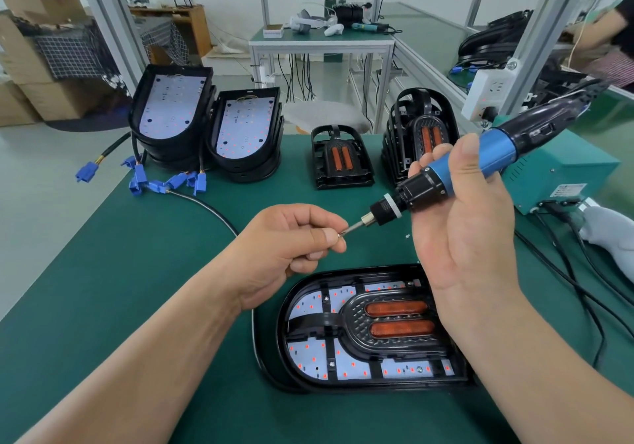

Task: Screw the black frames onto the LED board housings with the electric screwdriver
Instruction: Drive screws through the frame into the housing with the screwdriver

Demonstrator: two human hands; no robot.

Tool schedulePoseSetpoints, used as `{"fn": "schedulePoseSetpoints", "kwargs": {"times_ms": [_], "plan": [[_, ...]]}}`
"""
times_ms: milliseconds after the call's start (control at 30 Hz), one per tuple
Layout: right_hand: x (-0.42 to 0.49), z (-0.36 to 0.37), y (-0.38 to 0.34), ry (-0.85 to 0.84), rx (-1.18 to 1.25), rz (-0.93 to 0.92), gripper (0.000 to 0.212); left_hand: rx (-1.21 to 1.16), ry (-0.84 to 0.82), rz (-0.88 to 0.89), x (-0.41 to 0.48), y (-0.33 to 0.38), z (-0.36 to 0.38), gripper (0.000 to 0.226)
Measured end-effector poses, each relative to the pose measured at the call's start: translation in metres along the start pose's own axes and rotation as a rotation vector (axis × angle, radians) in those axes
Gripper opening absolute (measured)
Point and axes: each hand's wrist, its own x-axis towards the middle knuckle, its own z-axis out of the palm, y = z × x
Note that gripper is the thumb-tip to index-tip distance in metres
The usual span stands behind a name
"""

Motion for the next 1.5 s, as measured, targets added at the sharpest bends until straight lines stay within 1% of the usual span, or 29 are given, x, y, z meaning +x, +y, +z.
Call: {"fn": "schedulePoseSetpoints", "kwargs": {"times_ms": [133,300,400,633,767,833,900,1033,1133,1233,1333,1400,1433,1500], "plan": [[0.001,-0.001,-0.001,0.023,0.019,0.019,0.016,-0.003,-0.011,0.000,-0.001,0.000,0.000,0.016],[0.006,-0.004,0.001,0.126,0.064,0.061,0.018,-0.010,-0.034,-0.009,-0.001,0.002,0.000,0.018],[0.007,-0.005,0.001,0.147,0.078,0.077,0.017,-0.026,-0.038,-0.027,-0.002,0.004,0.001,0.020],[0.011,-0.006,-0.004,0.141,0.090,0.072,0.028,-0.018,0.007,-0.073,-0.001,0.005,-0.001,0.022],[0.013,-0.006,-0.008,0.144,0.094,0.061,0.027,0.053,-0.013,-0.059,-0.002,0.004,-0.001,0.016],[0.012,-0.006,-0.008,0.139,0.098,0.061,0.029,0.080,-0.032,-0.043,-0.002,0.004,0.000,0.018],[0.010,-0.006,-0.007,0.128,0.100,0.069,0.028,0.091,-0.032,-0.034,-0.003,0.004,0.000,0.021],[0.007,-0.004,-0.005,0.105,0.093,0.076,0.026,0.120,0.000,-0.015,-0.003,0.003,0.001,0.011],[0.005,-0.003,-0.003,0.085,0.083,0.064,0.024,0.151,0.021,0.001,-0.003,0.003,0.003,0.008],[0.002,-0.002,-0.002,0.062,0.077,0.046,0.016,0.153,0.036,0.023,-0.003,0.002,0.004,0.007],[0.003,-0.002,-0.003,0.053,0.078,0.041,0.013,0.147,0.042,0.031,-0.002,0.001,0.004,0.009],[0.004,-0.003,-0.004,0.062,0.081,0.051,0.015,0.136,0.032,0.027,-0.002,0.001,0.004,0.012],[0.005,-0.004,-0.004,0.071,0.083,0.058,0.018,0.128,0.023,0.023,-0.002,0.002,0.003,0.015],[0.007,-0.005,-0.005,0.092,0.086,0.067,0.023,0.118,0.012,0.010,-0.002,0.003,0.001,0.030]]}}
